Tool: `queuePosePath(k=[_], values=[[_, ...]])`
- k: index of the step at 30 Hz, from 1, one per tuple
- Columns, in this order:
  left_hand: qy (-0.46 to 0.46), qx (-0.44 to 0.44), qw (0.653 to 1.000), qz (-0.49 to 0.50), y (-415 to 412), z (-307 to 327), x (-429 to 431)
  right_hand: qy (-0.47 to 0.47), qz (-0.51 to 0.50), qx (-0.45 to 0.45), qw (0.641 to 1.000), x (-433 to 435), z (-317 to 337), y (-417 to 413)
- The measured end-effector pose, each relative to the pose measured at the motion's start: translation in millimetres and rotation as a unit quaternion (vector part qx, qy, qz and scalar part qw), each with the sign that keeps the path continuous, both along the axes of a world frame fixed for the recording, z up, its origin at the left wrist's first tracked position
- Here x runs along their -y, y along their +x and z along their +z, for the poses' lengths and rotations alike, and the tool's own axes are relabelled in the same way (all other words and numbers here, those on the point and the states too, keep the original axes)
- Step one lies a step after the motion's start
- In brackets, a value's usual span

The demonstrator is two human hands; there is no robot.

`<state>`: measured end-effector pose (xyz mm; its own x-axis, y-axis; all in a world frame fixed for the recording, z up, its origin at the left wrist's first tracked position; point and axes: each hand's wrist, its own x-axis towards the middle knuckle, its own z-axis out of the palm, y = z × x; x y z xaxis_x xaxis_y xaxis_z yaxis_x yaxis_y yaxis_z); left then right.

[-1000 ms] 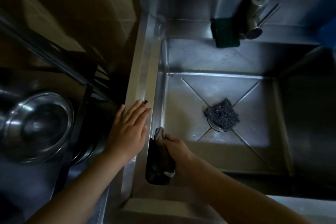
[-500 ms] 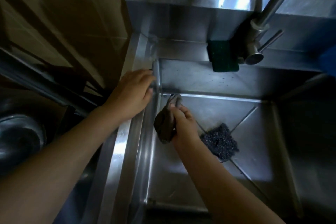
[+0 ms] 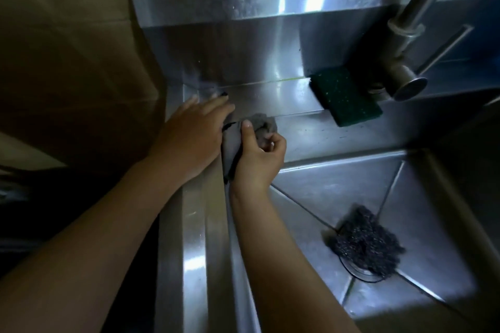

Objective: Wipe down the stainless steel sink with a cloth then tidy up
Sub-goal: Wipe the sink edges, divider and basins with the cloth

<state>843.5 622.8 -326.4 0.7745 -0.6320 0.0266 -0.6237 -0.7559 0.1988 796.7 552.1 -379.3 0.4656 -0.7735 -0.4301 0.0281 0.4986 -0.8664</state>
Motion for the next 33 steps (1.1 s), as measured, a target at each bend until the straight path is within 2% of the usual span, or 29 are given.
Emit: queuePosePath(k=[4,9,17,27,33], values=[[0.01,0.022,0.999,-0.03,3,-2,-3,-0.064,0.001,-0.003,0.998,-6,-11,1],[0.003,0.007,0.997,-0.083,-2,-1,-2,-0.127,0.005,0.008,0.992,-1,-18,1],[-0.017,0.001,0.997,-0.08,0,-6,-3,-0.166,0.017,-0.031,0.985,-1,-54,0],[-0.045,0.04,0.992,-0.112,2,-11,-6,-0.115,0.043,-0.108,0.987,3,-120,-5],[-0.025,0.03,0.994,-0.098,2,-8,-5,-0.026,0.014,-0.079,0.996,18,-105,-9]])
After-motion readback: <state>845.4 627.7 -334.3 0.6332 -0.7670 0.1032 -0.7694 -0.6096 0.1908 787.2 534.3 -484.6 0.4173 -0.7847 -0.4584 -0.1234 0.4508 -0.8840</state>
